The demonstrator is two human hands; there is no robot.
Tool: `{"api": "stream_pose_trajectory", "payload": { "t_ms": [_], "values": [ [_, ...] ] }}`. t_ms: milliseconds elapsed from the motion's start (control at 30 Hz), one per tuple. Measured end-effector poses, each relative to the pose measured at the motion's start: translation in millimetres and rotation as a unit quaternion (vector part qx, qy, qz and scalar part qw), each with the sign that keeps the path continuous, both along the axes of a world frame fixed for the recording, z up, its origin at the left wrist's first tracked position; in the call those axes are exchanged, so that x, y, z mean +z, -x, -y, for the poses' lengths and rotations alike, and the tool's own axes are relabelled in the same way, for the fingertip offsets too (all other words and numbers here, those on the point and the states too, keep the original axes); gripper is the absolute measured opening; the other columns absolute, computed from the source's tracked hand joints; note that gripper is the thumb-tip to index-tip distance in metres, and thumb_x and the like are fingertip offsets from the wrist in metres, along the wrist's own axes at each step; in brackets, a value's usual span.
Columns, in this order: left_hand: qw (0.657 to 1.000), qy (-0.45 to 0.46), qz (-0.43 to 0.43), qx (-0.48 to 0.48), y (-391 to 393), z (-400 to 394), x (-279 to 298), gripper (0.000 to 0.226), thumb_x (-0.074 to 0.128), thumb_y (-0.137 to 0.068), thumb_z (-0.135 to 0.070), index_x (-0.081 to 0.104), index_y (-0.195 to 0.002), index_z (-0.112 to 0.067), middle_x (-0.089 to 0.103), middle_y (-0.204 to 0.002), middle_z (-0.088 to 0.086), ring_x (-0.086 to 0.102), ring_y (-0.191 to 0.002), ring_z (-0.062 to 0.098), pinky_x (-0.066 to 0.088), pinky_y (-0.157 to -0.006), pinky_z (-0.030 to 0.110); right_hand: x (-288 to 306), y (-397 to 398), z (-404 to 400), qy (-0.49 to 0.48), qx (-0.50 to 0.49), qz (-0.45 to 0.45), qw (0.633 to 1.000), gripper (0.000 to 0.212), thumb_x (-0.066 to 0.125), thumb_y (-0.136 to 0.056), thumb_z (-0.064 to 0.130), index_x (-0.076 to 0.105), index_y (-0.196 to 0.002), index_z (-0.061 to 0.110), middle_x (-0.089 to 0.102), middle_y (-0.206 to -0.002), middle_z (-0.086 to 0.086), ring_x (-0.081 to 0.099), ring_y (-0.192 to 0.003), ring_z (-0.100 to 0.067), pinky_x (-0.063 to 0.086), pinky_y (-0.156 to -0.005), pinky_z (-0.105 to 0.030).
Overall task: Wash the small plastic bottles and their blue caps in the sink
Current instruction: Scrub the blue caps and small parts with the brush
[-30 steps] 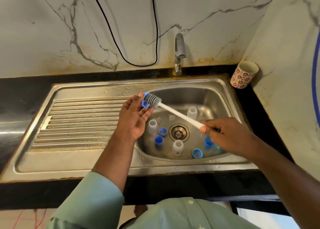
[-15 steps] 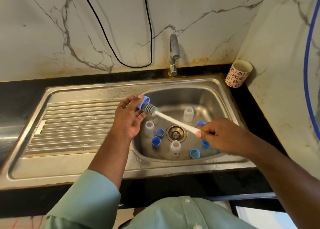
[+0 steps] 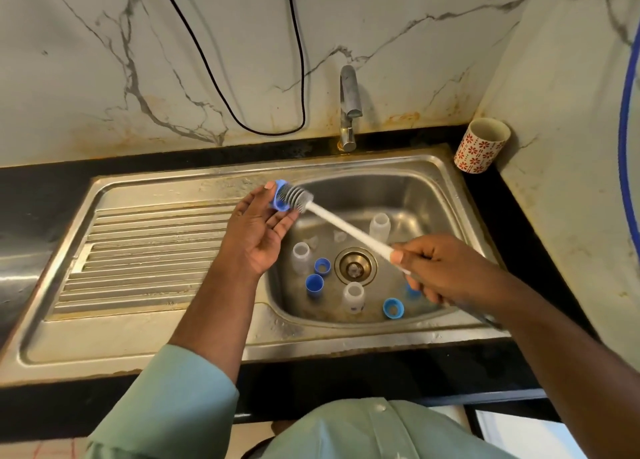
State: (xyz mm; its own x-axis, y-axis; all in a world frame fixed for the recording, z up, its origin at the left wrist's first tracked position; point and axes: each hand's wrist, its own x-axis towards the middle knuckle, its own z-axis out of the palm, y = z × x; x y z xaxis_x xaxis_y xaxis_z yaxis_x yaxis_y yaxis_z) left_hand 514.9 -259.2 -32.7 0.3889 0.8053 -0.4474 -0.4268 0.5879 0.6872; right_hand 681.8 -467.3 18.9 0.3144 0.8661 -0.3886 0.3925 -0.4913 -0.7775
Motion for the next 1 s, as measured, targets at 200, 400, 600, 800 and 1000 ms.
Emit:
{"api": "stream_pose_trajectory", "payload": {
  "t_ms": [200,400,600,800,1000],
  "values": [
    [1.0,0.002,0.004,0.004,0.2,-2.7,-0.1,0.047,0.071,-0.086,-0.018,0.056,-0.129,-0.007,0.066,-0.121,0.02,0.071,-0.102,0.027,0.059,-0.086,0.038,2.3,-1.5,-6.6,0.013,0.004,-0.01,1.0,0.022,0.054,-0.098,0.031,0.07,-0.085,0.024,0.057,-0.059,0.0,0.044,-0.043,-0.007,0.037,-0.042,-0.021],
    [0.999,-0.032,0.019,0.001,2.5,-6.1,0.0,0.048,0.074,-0.077,-0.017,0.055,-0.122,-0.013,0.065,-0.124,0.018,0.069,-0.106,0.027,0.06,-0.082,0.036,0.3,-2.7,-9.4,0.0,-0.01,-0.034,0.999,0.03,0.054,-0.099,0.028,0.065,-0.071,0.029,0.055,-0.054,0.002,0.043,-0.041,-0.007,0.036,-0.04,-0.021],
    [0.997,-0.048,0.049,0.033,2.1,-3.4,4.5,0.051,0.071,-0.077,-0.01,0.054,-0.125,-0.018,0.069,-0.112,0.015,0.069,-0.104,0.029,0.057,-0.091,0.04,-6.7,-2.2,-10.0,-0.015,-0.017,-0.041,0.999,0.021,0.056,-0.097,0.029,0.072,-0.083,0.027,0.057,-0.059,0.0,0.045,-0.043,-0.007,0.037,-0.041,-0.021],
    [0.995,-0.009,0.071,0.062,8.4,-7.7,-1.4,0.059,0.066,-0.082,0.003,0.052,-0.134,-0.021,0.062,-0.126,0.019,0.069,-0.105,0.032,0.06,-0.08,0.038,-13.0,6.0,-5.2,-0.079,-0.079,-0.044,0.993,0.017,0.057,-0.096,0.027,0.071,-0.101,0.035,0.055,-0.058,0.0,0.046,-0.045,-0.009,0.039,-0.044,-0.024],
    [0.995,-0.003,0.093,0.035,2.9,-1.9,5.9,0.045,0.051,-0.092,0.009,0.056,-0.13,-0.014,0.065,-0.119,0.014,0.067,-0.106,0.025,0.057,-0.091,0.032,-18.1,23.7,-14.3,-0.048,-0.026,0.021,0.998,0.022,0.055,-0.097,0.03,0.072,-0.102,0.018,0.056,-0.061,0.001,0.045,-0.05,-0.009,0.04,-0.051,-0.025]
  ]
}}
